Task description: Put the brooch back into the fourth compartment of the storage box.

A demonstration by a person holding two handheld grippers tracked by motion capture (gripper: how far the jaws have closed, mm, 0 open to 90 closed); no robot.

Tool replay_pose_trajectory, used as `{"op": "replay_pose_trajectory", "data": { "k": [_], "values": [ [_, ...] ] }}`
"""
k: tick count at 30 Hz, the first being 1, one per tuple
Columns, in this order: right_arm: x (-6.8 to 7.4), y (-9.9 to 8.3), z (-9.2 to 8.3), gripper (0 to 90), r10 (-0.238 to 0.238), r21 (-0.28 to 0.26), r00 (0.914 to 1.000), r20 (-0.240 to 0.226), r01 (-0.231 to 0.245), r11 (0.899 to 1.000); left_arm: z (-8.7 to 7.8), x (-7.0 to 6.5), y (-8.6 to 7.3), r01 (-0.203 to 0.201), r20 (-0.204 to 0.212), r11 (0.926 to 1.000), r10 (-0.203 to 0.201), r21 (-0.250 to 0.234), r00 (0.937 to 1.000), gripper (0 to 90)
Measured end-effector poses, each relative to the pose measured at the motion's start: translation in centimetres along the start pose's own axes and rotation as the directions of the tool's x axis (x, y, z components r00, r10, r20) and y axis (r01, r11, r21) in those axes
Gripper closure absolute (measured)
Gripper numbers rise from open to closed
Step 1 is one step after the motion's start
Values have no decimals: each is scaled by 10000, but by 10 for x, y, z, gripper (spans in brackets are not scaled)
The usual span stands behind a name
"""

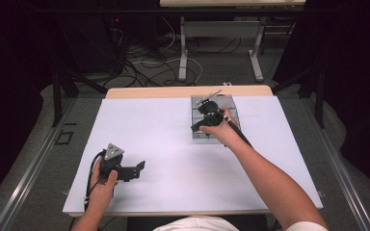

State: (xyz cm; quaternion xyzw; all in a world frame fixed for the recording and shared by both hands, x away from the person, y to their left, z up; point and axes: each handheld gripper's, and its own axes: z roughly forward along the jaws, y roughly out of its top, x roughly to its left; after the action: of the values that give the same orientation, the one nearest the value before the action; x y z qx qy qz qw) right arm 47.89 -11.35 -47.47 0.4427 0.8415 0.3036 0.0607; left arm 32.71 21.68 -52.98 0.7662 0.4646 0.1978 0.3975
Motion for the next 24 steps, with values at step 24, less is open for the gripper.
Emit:
{"op": "replay_pose_trajectory", "data": {
  "k": [24],
  "values": [
    [11, -34, -34, 406, -769, -482, 9954, -568, 742, 9961, 1, -1, 0, 26, 21, 10000, -26, 55, 10000, 30]
  ]
}}
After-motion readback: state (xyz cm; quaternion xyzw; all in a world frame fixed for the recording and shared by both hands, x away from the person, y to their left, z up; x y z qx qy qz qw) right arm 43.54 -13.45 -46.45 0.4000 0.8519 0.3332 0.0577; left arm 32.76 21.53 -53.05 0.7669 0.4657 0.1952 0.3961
